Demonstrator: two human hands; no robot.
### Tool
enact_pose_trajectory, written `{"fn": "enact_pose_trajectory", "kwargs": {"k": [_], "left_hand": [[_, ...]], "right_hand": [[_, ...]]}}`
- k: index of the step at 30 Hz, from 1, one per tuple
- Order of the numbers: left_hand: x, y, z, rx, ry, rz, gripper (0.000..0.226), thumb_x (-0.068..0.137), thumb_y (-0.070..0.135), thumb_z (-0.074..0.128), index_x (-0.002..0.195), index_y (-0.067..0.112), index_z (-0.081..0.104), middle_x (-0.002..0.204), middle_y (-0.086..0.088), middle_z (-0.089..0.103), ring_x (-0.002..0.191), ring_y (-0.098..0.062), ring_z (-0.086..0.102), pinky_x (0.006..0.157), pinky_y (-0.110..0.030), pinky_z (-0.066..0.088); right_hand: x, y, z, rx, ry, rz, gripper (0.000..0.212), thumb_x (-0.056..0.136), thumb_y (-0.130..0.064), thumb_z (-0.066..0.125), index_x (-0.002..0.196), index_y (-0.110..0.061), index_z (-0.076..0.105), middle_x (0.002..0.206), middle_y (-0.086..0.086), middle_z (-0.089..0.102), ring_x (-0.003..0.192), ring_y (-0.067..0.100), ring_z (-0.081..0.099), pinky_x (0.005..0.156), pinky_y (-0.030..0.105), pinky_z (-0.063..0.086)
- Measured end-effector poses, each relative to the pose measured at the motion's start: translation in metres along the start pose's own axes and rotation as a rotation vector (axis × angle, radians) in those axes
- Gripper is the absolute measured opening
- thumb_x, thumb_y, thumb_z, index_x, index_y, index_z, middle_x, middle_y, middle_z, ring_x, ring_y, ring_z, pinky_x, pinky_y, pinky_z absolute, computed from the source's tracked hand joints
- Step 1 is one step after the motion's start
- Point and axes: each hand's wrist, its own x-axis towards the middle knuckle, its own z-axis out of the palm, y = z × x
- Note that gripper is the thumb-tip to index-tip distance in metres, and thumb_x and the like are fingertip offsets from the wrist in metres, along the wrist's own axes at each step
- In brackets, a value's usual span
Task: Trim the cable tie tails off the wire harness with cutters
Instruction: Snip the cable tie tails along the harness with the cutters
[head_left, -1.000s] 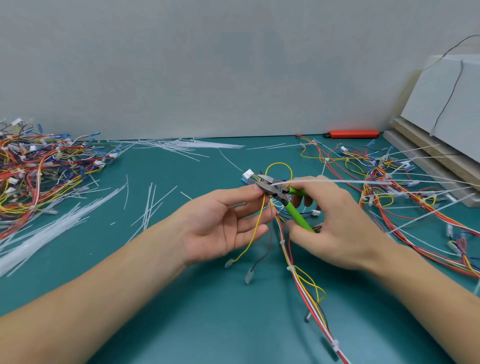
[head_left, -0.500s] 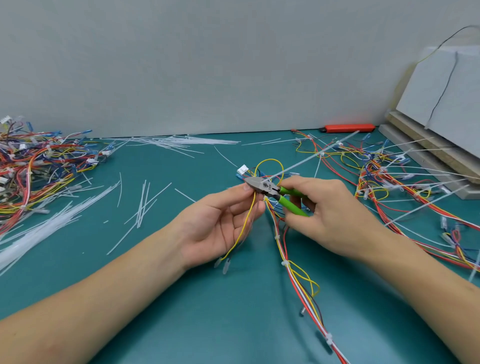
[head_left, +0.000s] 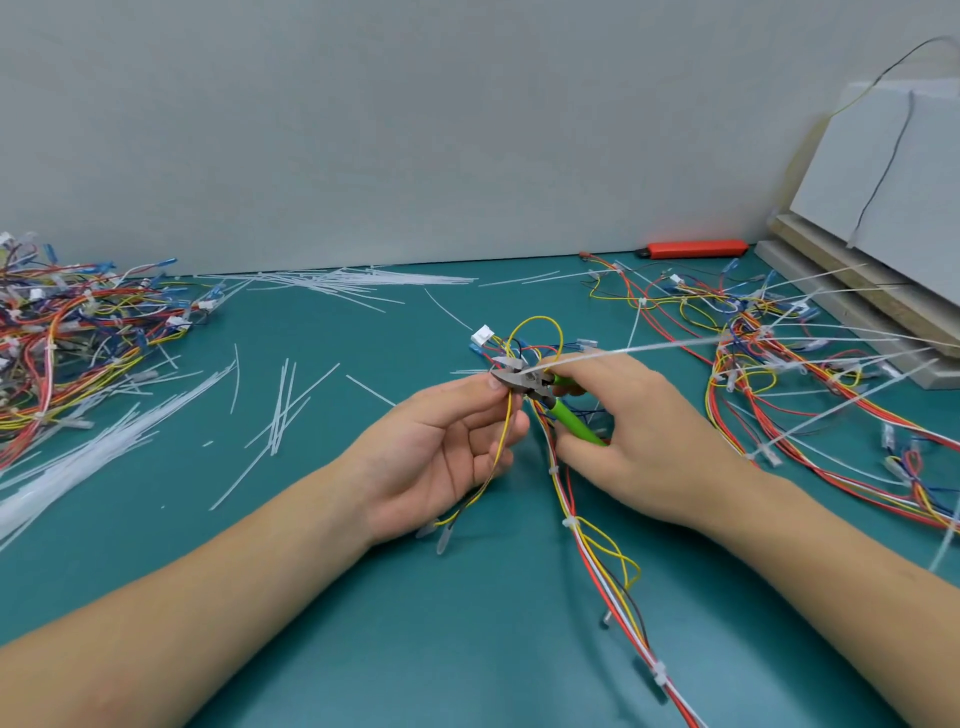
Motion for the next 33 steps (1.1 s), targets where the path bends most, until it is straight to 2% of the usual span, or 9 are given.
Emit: {"fn": "enact_pose_trajectory", "kwargs": {"k": [5,9,15,19,23,26,30,33], "left_hand": [[0.0015,-0.0006,-0.0019,0.005,-0.018,0.008,0.012,0.080,0.025,0.075,0.090,0.020,0.079,0.084,0.004,0.071,0.077,-0.011,0.070,0.061,-0.020,0.053],[0.0009,-0.0008,-0.0034,-0.003,-0.022,0.007,0.012,0.081,0.023,0.075,0.092,0.019,0.078,0.085,0.004,0.069,0.077,-0.010,0.069,0.060,-0.018,0.051],[0.0019,-0.0009,-0.0030,-0.003,-0.025,0.009,0.009,0.086,0.022,0.072,0.092,0.019,0.078,0.086,0.003,0.070,0.077,-0.011,0.069,0.058,-0.019,0.049],[0.0023,-0.0009,-0.0028,-0.005,-0.011,0.006,0.010,0.085,0.022,0.070,0.090,0.019,0.078,0.086,0.003,0.069,0.076,-0.011,0.068,0.056,-0.018,0.047],[0.0015,0.0000,-0.0028,-0.012,-0.024,0.002,0.010,0.081,0.021,0.074,0.089,0.017,0.078,0.086,0.002,0.069,0.075,-0.011,0.067,0.058,-0.018,0.048],[0.0003,0.0002,-0.0019,-0.003,-0.019,0.007,0.010,0.087,0.018,0.068,0.089,0.015,0.077,0.085,0.001,0.068,0.072,-0.011,0.067,0.057,-0.018,0.048],[-0.0001,0.0007,-0.0001,0.016,-0.001,0.011,0.013,0.087,0.018,0.065,0.089,0.015,0.077,0.084,0.000,0.068,0.070,-0.010,0.066,0.056,-0.019,0.049],[-0.0001,0.0006,-0.0001,0.033,-0.003,0.018,0.013,0.087,0.019,0.064,0.088,0.016,0.077,0.083,0.001,0.067,0.070,-0.010,0.065,0.056,-0.019,0.050]], "right_hand": [[0.0007,0.0014,0.0001,0.065,-0.026,0.023,0.041,0.085,-0.014,0.072,0.123,-0.028,0.067,0.094,-0.013,0.065,0.087,0.012,0.059,0.083,0.036,0.052],[0.0018,0.0027,-0.0007,0.082,-0.028,0.059,0.032,0.084,-0.015,0.074,0.111,-0.029,0.068,0.083,-0.007,0.065,0.076,0.015,0.058,0.076,0.040,0.052],[0.0016,0.0031,0.0004,0.078,-0.025,0.037,0.028,0.085,-0.020,0.072,0.110,-0.032,0.067,0.085,-0.010,0.066,0.079,0.014,0.060,0.076,0.041,0.053],[0.0054,0.0026,0.0001,0.026,0.039,-0.056,0.031,0.085,-0.015,0.073,0.112,-0.029,0.068,0.096,-0.021,0.061,0.093,0.007,0.059,0.088,0.029,0.049],[0.0059,0.0034,0.0001,0.017,0.047,-0.074,0.030,0.084,-0.013,0.073,0.111,-0.024,0.067,0.099,-0.014,0.064,0.097,0.012,0.060,0.091,0.028,0.047],[0.0054,0.0027,-0.0014,-0.001,0.034,-0.080,0.028,0.085,-0.016,0.072,0.110,-0.025,0.067,0.099,-0.014,0.064,0.098,0.010,0.060,0.093,0.026,0.046],[0.0046,-0.0005,-0.0035,0.020,0.000,-0.033,0.027,0.084,-0.021,0.068,0.109,-0.028,0.067,0.094,-0.014,0.063,0.094,0.011,0.060,0.086,0.034,0.051],[0.0020,-0.0034,-0.0034,0.027,0.000,0.035,0.025,0.079,-0.027,0.064,0.104,-0.029,0.066,0.079,-0.010,0.061,0.077,0.014,0.058,0.074,0.042,0.052]]}}
